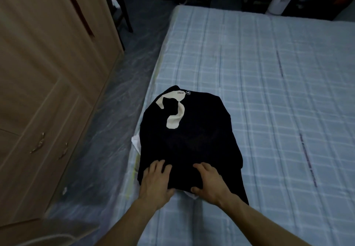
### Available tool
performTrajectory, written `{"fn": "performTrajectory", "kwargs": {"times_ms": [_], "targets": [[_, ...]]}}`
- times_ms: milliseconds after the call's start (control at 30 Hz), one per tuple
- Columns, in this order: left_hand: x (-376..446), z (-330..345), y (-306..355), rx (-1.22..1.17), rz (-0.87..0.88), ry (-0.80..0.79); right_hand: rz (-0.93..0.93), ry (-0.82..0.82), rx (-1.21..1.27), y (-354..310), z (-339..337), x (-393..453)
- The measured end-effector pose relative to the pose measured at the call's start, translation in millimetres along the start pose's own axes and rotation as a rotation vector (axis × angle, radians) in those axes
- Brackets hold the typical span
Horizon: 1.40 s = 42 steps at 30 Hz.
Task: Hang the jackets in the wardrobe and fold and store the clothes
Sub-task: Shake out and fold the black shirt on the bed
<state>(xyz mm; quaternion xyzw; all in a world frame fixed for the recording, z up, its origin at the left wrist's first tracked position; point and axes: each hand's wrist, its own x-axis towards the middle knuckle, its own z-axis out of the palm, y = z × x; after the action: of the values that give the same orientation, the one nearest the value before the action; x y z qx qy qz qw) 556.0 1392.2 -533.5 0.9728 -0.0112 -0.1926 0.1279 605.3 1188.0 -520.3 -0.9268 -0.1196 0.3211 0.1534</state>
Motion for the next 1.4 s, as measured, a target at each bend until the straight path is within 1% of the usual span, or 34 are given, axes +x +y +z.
{"fn": "performTrajectory", "kwargs": {"times_ms": [100,333,500,600,733,900,967,1100,1267,1333,1400], "targets": [[12,14,-11,0.017,0.014,-0.001,0.034,-0.005,-0.074,-2,22,11],[33,42,-19,0.071,-0.015,0.025,0.069,0.170,-0.144,1,63,28],[36,34,-28,0.098,0.070,0.146,0.082,0.316,-0.180,9,64,38],[36,20,-28,0.061,0.108,0.228,0.065,0.311,-0.168,9,46,39],[34,-13,-11,-0.064,0.141,0.338,0.028,0.299,-0.024,6,17,34],[29,-72,18,-0.299,0.142,0.426,-0.016,0.438,0.261,4,-26,2],[24,-100,33,-0.364,0.169,0.456,-0.019,0.462,0.409,1,-47,-14],[9,-154,66,-0.493,0.183,0.496,-0.150,0.551,0.388,0,-86,-47],[-18,-206,106,-0.579,0.223,0.561,-0.272,0.689,0.406,7,-133,-87],[-31,-223,127,-0.586,0.222,0.576,-0.314,0.706,0.465,13,-148,-107],[-46,-237,154,-0.581,0.201,0.581,-0.360,0.675,0.541,17,-161,-133]]}}
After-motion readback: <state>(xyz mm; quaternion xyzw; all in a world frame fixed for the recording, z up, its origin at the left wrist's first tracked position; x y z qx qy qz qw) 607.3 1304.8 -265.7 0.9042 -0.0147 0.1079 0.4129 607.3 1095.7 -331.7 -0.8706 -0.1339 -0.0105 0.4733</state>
